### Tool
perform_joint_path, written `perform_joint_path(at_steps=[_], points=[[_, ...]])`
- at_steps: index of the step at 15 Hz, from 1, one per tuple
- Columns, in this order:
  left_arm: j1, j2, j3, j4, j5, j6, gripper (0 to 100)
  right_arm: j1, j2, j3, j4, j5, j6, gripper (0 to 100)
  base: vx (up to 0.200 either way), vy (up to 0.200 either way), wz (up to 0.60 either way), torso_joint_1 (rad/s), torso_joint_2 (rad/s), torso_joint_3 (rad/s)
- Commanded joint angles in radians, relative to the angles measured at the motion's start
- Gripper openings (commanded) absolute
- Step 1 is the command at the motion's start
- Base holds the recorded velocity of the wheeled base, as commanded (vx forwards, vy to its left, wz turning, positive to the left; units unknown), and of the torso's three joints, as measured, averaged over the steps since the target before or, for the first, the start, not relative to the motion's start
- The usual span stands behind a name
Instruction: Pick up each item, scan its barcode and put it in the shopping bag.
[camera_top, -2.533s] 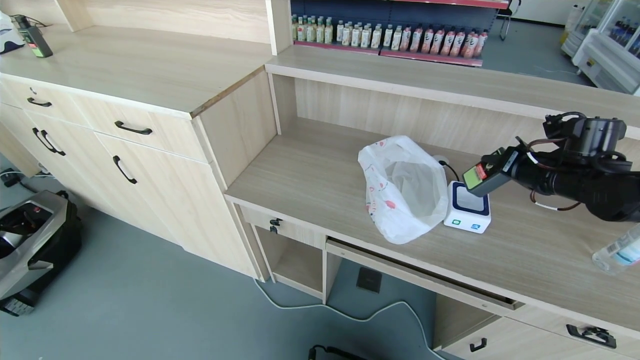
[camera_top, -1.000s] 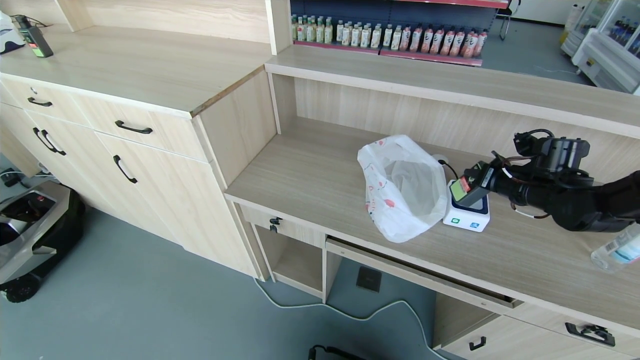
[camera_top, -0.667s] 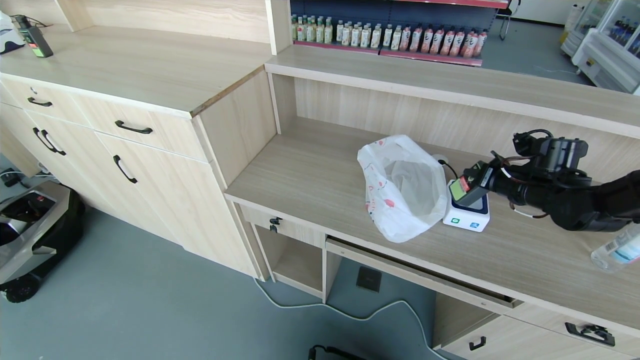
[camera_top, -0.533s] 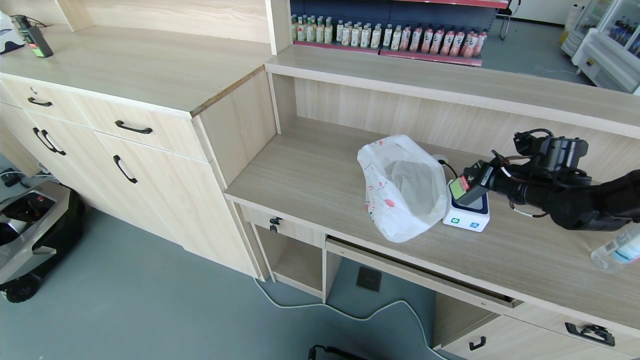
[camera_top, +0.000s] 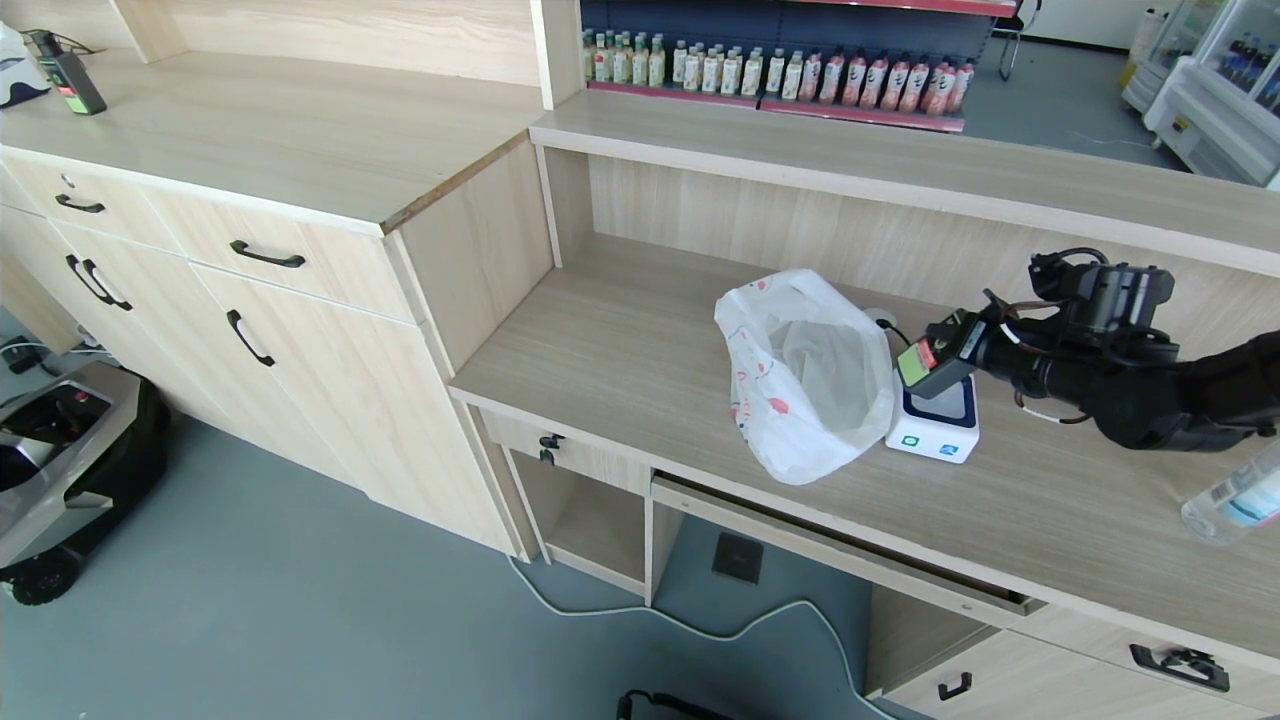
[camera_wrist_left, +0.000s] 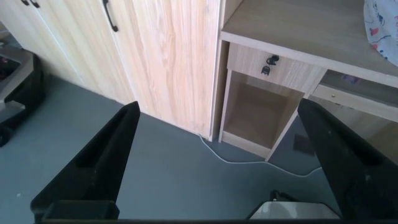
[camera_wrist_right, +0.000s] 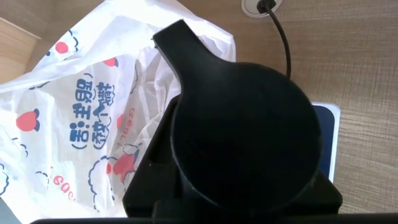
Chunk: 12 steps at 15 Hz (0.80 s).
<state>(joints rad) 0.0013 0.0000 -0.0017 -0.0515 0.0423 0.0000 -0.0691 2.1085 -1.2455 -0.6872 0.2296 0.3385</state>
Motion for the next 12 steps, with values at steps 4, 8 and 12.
perform_joint_path(at_steps=[4,8,12], points=[[0.0,0.0,0.0,-0.001,0.001,0.0,100,-0.001,0.01,-0.005,-0.002,0.001,0.002,0,0.0,0.0,0.0,0.0,0.0,0.0],[0.0,0.0,0.0,-0.001,0.001,0.0,100,-0.001,-0.128,0.021,0.014,0.031,-0.021,0,0.0,0.0,0.0,0.0,0.0,0.0],[0.0,0.0,0.0,-0.001,0.001,0.0,100,-0.113,-0.506,0.422,0.025,0.082,-0.526,0,0.0,0.0,0.0,0.0,0.0,0.0]])
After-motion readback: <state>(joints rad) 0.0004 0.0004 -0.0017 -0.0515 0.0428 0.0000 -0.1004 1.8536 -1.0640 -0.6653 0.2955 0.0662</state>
